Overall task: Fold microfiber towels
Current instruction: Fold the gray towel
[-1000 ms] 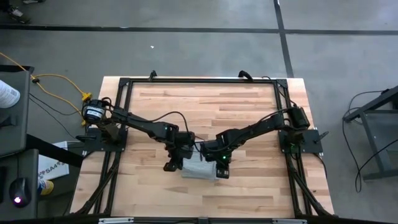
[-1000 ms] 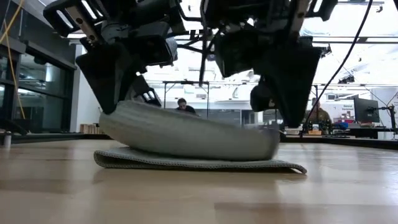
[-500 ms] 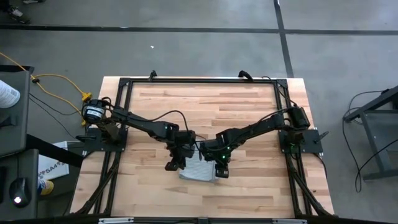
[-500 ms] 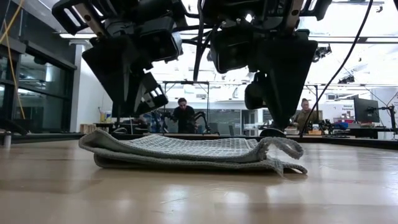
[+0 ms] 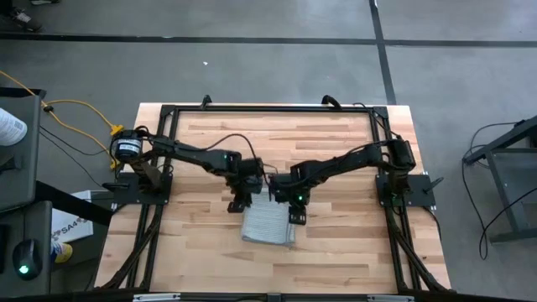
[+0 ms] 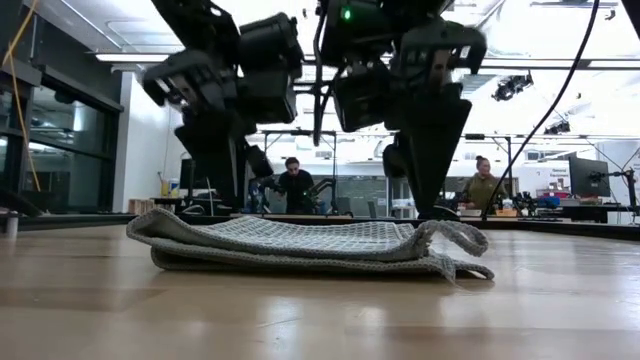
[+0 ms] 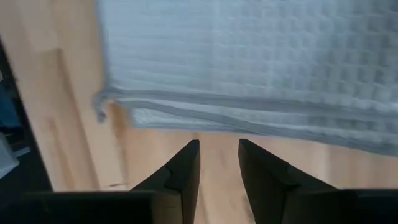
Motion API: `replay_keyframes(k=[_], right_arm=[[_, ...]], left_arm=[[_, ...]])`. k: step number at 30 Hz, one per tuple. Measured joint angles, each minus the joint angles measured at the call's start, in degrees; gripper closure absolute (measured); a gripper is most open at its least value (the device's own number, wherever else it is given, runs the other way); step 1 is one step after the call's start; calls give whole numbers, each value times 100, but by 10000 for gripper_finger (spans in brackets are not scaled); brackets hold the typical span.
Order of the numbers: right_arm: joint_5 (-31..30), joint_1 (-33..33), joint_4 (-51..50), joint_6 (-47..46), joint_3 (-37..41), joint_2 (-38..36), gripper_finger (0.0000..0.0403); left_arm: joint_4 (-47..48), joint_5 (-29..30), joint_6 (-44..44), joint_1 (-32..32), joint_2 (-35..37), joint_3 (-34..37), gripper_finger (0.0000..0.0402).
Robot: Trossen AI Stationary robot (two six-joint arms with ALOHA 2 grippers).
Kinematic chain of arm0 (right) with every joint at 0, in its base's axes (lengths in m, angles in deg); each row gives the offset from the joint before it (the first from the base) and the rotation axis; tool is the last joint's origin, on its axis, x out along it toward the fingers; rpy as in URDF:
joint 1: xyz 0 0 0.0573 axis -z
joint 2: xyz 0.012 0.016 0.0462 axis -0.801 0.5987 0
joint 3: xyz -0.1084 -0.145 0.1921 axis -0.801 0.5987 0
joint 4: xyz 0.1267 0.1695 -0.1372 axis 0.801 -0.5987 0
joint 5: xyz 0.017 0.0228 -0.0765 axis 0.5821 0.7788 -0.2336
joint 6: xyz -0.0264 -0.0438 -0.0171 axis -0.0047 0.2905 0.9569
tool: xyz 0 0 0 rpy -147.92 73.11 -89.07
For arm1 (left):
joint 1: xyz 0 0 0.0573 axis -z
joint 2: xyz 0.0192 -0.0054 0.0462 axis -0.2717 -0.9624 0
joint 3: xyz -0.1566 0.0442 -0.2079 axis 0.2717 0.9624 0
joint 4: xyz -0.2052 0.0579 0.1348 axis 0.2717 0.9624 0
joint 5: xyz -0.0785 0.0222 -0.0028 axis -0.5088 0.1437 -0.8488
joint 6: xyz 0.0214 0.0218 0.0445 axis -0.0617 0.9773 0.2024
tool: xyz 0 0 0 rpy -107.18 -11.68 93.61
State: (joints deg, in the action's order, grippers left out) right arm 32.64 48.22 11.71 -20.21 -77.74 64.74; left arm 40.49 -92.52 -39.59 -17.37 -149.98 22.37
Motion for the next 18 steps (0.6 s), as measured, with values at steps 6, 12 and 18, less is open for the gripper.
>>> replay_keyframes(k=[6,12,18], right_arm=[[-75,367,-434,351,0,0,299],[-127,680,-690,647,0,0,298],[-89,1005,-649,887,0,0,301]], left_arm=[[426,44,407,-635,15,0,318],[886,-67,831,-1224,246,0,318],[1132,-455,1215,-1675,726,-4,318]])
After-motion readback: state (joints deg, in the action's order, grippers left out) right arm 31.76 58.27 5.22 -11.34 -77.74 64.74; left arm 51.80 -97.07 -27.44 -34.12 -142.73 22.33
